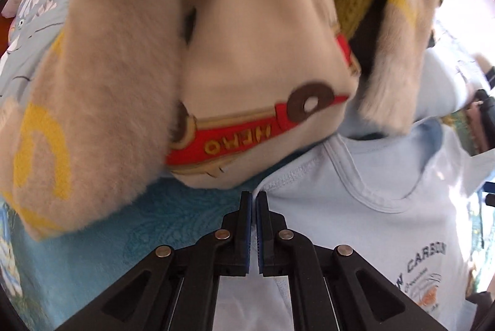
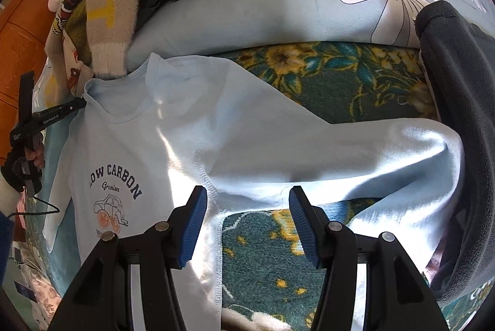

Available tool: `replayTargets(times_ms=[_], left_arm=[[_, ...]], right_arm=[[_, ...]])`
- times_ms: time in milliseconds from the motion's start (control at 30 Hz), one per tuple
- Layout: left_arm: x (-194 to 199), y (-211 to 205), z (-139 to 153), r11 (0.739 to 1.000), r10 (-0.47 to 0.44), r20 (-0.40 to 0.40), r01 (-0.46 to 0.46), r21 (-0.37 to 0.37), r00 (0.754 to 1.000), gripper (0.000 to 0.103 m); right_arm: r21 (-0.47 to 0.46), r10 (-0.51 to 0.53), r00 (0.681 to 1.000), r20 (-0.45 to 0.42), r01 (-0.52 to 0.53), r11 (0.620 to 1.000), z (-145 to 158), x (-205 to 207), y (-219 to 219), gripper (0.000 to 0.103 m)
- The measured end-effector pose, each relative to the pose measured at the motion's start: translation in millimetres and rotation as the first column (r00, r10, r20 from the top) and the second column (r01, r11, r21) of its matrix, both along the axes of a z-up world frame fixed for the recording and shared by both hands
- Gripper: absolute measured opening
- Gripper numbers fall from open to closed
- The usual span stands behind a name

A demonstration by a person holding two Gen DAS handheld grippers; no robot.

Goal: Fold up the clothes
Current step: 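Release the sleeve with the right gripper while the left gripper moves over the shirt, then grasp the sleeve cuff nearest the dark blanket with the right gripper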

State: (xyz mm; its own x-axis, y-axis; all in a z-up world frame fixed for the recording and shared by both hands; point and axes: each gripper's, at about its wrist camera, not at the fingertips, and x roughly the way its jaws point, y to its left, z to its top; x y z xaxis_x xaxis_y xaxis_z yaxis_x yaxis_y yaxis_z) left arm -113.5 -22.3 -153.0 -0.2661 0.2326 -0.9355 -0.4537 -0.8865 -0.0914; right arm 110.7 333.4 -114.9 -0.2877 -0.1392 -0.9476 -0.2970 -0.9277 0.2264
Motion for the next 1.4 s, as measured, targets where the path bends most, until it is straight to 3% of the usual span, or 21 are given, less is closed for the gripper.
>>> replayTargets(times_ms=[200, 267, 333, 533, 633, 700, 800, 933, 1000, 1067, 1167, 1300, 1400], left_arm=[[34.7, -11.1, 40.4, 0.997, 0.065, -0.064, -0.062, 0.035, 0.996, 0.012], [59.2, -22.0, 57.1, 0.994, 0.102, -0.101, -0.098, 0.052, 0.990, 0.029], [83.6, -32.9, 73.8, 0.989, 0.141, -0.137, -0.132, 0.070, 0.981, 0.039], [199.8, -43.6, 75.8, 0.954, 0.285, -0.083, -0.275, 0.119, 0.955, 0.041], [225.5, -44.1, 72.6, 0.933, 0.344, -0.062, -0.334, 0.138, 0.937, 0.041], [236.4, -52.8, 75.9, 0.914, 0.380, -0.042, -0.368, 0.173, 0.924, 0.041], [235.8, -53.0, 82.1, 0.892, 0.416, -0.027, -0.403, 0.206, 0.909, 0.041], [235.1, -56.4, 101.9, 0.887, 0.427, -0.061, -0.405, 0.224, 0.902, 0.041], [235.9, -57.6, 107.8, 0.889, 0.426, -0.077, -0.401, 0.221, 0.901, 0.044], [235.9, -57.7, 109.2, 0.890, 0.427, -0.081, -0.402, 0.216, 0.901, 0.047], [234.5, -56.3, 106.1, 0.889, 0.428, -0.070, -0.406, 0.212, 0.901, 0.047], [232.8, -47.4, 101.9, 0.893, 0.416, -0.054, -0.397, 0.214, 0.908, 0.047], [232.4, -40.7, 99.7, 0.899, 0.402, -0.046, -0.384, 0.208, 0.915, 0.047]], right_arm=[[0.021, -0.010, 0.999, -0.044, 0.011, 1.000, 21.9, 14.2, 10.7, 0.056], [0.034, -0.034, 0.997, -0.066, 0.036, 0.999, 35.3, 28.8, 19.7, 0.056], [0.044, -0.072, 0.995, -0.070, 0.075, 0.996, 44.7, 50.6, 29.0, 0.056], [0.015, -0.247, 0.969, 0.027, 0.246, 0.969, 30.4, 140.8, 56.2, 0.056], [0.037, -0.347, 0.935, 0.073, 0.345, 0.938, 20.4, 174.4, 65.6, 0.056], [0.025, -0.309, 0.949, 0.065, 0.308, 0.951, 19.5, 176.5, 58.0, 0.056], [0.007, -0.161, 0.985, 0.059, 0.161, 0.987, 17.1, 157.1, 35.4, 0.056], [0.068, -0.039, 0.990, 0.135, 0.030, 0.997, -2.9, 138.5, 17.2, 0.056], [0.066, -0.064, 0.992, 0.113, 0.057, 0.996, -1.1, 143.5, 20.3, 0.056], [0.046, -0.153, 0.986, 0.065, 0.150, 0.988, 5.5, 157.6, 33.3, 0.056], [0.010, -0.333, 0.943, 0.014, 0.333, 0.943, 11.9, 184.5, 61.1, 0.056], [-0.156, -0.586, 0.809, 0.058, 0.587, 0.795, -7.5, 216.8, 99.4, 0.056], [-0.246, -0.658, 0.746, 0.100, 0.659, 0.710, -19.0, 219.0, 98.7, 0.056]])
